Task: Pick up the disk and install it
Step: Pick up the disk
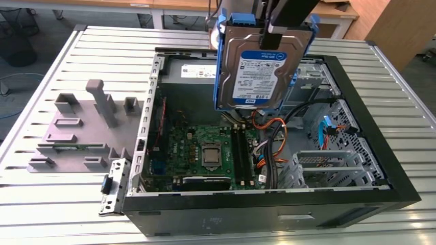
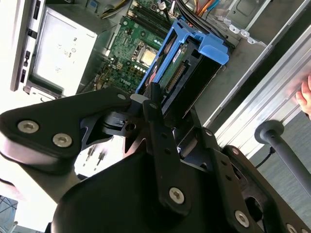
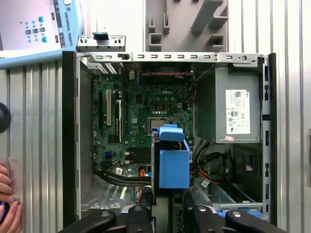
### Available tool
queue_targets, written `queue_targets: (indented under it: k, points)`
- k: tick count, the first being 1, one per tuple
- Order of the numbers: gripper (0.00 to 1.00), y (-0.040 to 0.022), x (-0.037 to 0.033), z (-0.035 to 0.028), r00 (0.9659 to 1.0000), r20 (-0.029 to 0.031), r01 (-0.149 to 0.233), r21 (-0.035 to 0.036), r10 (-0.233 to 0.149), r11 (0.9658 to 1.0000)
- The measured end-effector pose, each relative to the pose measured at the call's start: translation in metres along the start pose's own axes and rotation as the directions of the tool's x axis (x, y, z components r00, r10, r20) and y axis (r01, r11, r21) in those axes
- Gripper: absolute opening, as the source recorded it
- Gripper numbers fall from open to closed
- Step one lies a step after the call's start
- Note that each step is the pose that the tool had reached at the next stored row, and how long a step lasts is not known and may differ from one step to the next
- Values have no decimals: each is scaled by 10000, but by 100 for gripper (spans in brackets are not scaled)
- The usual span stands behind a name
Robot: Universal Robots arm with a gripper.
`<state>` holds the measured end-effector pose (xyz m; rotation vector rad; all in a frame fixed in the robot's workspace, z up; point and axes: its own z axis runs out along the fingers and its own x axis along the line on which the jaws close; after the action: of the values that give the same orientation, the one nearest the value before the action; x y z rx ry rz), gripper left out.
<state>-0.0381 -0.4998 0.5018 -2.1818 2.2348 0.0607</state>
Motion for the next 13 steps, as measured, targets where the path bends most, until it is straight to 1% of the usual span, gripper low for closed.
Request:
queue_targets:
  k: [13]
  points:
    - [35, -2, 34, 7, 10000, 1, 1, 0, -1, 10000]
